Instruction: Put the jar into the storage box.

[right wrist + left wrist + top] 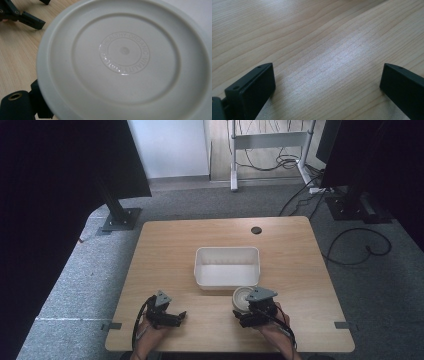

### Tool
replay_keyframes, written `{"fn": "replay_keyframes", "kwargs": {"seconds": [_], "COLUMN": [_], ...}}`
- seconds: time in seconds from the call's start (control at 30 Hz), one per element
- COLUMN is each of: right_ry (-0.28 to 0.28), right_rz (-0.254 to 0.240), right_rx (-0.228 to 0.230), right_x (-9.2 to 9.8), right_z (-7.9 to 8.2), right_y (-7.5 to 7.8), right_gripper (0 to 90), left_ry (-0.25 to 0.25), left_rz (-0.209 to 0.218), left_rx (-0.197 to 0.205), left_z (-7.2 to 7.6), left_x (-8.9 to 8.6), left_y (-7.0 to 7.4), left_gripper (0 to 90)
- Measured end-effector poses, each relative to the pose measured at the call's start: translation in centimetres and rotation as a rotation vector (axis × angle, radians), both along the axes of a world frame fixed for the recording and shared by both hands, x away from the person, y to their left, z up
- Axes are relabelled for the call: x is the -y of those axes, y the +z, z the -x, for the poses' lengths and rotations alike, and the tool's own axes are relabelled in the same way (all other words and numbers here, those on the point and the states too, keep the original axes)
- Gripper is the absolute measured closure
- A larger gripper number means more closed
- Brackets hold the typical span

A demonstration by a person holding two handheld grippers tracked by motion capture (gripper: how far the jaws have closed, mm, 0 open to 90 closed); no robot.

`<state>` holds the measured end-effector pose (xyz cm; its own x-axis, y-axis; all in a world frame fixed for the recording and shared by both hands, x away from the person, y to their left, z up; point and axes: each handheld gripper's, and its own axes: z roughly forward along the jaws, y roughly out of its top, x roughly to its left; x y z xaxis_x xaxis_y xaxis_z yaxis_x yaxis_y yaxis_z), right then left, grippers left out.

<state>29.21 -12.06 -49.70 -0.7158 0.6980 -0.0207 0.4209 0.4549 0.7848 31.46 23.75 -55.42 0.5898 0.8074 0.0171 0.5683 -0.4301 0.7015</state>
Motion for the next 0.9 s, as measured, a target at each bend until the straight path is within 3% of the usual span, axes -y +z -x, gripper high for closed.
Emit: {"fn": "replay_keyframes", "kwargs": {"seconds": [0.9], "right_ry": [-0.004], "right_rz": [-0.001], "right_rx": [0.015], "right_x": [-2.4], "right_z": [-3.0], "right_y": [1.5], "right_gripper": [9.4], "left_ry": [0.003], "left_rz": [0.004], "left_rx": [0.001], "left_z": [0.0], "left_x": [0.0], "left_y": [0.0], "left_gripper": [0.0]}}
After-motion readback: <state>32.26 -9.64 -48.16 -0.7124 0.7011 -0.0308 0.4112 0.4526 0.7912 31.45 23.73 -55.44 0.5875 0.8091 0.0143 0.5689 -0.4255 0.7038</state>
